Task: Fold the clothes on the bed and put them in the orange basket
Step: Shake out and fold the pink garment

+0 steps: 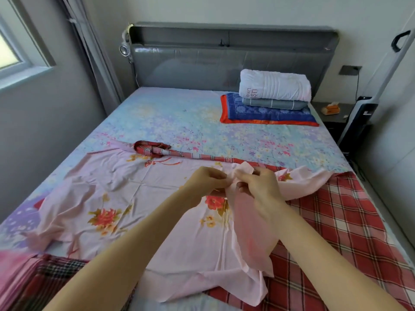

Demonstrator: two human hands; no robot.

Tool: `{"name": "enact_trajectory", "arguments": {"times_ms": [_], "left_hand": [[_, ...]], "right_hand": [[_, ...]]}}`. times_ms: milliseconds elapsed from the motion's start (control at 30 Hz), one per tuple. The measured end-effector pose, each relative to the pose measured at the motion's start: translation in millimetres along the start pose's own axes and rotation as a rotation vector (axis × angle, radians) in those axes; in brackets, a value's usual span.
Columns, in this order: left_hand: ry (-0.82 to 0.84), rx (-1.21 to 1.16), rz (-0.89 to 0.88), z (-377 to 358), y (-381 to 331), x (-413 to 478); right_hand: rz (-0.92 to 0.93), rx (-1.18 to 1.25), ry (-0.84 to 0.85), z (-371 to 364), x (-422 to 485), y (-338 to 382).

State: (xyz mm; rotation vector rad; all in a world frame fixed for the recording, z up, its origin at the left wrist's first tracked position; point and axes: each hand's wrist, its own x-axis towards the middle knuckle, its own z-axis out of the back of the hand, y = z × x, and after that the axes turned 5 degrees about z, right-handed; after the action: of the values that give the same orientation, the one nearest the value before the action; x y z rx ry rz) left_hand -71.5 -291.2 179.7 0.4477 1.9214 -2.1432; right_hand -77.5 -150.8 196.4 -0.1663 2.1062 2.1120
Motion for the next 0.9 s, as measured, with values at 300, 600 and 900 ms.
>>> {"name": "enact_trajectory", "arguments": {"times_ms": [300, 600, 900], "left_hand": [[-0.216, -0.088, 0.202, 253, 83, -37], [-0.541, -0.221, 0.351, 514, 177, -39], [-0.860, -0.284, 0.773, 630, 366, -4]], "right_hand": [[-0.030, -0.069, 0.053, -217, -25, -27], [-0.010, -0.058, 0.298, -500, -46, -38], [0.011, -0.243, 0.477, -608, -27, -107]]}}
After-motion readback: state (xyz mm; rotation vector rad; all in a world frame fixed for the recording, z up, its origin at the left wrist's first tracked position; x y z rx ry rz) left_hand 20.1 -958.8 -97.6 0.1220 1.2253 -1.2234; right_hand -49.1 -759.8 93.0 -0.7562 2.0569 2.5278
